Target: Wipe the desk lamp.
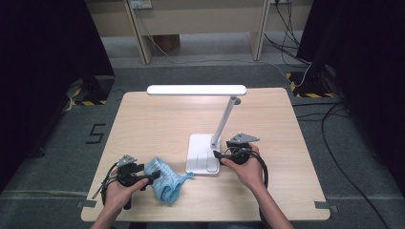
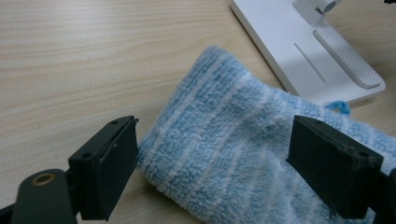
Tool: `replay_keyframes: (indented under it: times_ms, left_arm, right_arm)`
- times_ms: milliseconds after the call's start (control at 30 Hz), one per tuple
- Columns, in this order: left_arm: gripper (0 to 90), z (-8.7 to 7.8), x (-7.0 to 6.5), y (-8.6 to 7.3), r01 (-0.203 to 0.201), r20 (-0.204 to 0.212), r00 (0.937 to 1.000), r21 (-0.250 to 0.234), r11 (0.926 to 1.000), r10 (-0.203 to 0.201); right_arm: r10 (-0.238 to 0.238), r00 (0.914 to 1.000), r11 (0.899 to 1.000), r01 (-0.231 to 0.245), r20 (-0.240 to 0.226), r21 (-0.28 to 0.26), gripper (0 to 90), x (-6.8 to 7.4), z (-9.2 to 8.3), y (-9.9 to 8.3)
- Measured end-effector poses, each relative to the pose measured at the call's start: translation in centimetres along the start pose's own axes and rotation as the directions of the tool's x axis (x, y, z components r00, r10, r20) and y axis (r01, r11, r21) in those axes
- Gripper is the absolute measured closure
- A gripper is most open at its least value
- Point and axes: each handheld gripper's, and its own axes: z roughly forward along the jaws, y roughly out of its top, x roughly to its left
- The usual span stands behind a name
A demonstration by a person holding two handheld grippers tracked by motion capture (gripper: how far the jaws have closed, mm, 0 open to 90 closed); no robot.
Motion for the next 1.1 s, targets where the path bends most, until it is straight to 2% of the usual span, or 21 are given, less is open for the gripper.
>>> replay_keyframes:
  times_ms: [100, 167, 300, 333, 367, 400, 500, 567, 667, 733, 933, 1100]
  left_arm:
    - [15.1, 0.2, 0.3, -0.2, 0.006, -0.003, 1.0000, 0.006, 1.0000, -0.006]
    - [15.2, 0.5, 0.4, -0.4, -0.006, 0.011, 0.9999, 0.015, 0.9999, 0.006]
    - [15.3, 0.3, 0.2, -0.4, -0.019, 0.008, 0.9998, 0.009, 0.9998, 0.019]
    - [15.3, -0.5, -0.3, -0.4, 0.015, -0.022, 0.9996, 0.010, 0.9998, -0.015]
    - [15.3, -0.5, -0.3, -0.4, 0.015, -0.022, 0.9996, 0.010, 0.9998, -0.015]
    - [15.0, -1.4, -1.1, -0.5, -0.005, -0.008, 1.0000, -0.013, 0.9999, 0.005]
    - [15.1, -1.9, -1.5, -0.5, -0.028, -0.010, 0.9996, -0.025, 0.9993, 0.028]
    - [15.0, -1.5, -1.5, -0.4, -0.020, -0.017, 0.9997, -0.021, 0.9996, 0.020]
    - [15.0, -0.6, -1.4, -0.4, -0.017, -0.060, 0.9981, 0.009, 0.9998, 0.017]
    - [15.0, 0.1, -1.3, -0.5, -0.019, -0.071, 0.9973, 0.028, 0.9994, 0.021]
    - [14.5, 1.0, -1.2, -0.9, -0.023, -0.060, 0.9979, 0.039, 0.9990, 0.025]
    - [13.5, 2.2, -1.2, -0.9, -0.022, -0.035, 0.9991, 0.049, 0.9986, 0.024]
  right_arm:
    - [0.007, 1.0000, 1.000, -0.007, 0.002, 0.009, 31.8, 0.1, 0.1, -0.1]
    - [0.002, 1.0000, 1.000, -0.002, -0.002, 0.016, 31.8, 0.1, 0.1, -0.2]
    - [0.000, 1.0000, 1.000, 0.000, -0.005, 0.015, 31.8, 0.2, 0.1, -0.2]
    - [0.000, 1.0000, 1.000, 0.000, -0.006, 0.019, 31.8, 0.2, 0.1, -0.2]
    - [0.000, 1.0000, 1.000, 0.000, -0.006, 0.019, 31.8, 0.2, 0.1, -0.2]
    - [0.002, 1.0000, 1.000, -0.002, -0.006, 0.019, 31.8, 0.3, 0.0, -0.2]
    - [-0.002, 1.0000, 1.000, 0.002, -0.006, 0.021, 31.8, 0.3, 0.1, -0.2]
    - [-0.006, 1.0000, 1.000, 0.006, -0.007, 0.023, 31.8, 0.3, 0.2, -0.1]
    - [-0.003, 1.0000, 1.000, 0.003, -0.006, 0.017, 31.8, 0.4, 0.2, 0.0]
    - [-0.007, 1.0000, 1.000, 0.007, -0.004, 0.019, 31.8, 0.4, 0.2, -0.1]
    - [-0.010, 0.9999, 1.000, 0.011, -0.010, 0.024, 31.7, 0.6, 0.5, -0.2]
    - [-0.012, 0.9998, 0.999, 0.012, -0.016, 0.037, 31.7, 1.0, 0.9, -0.4]
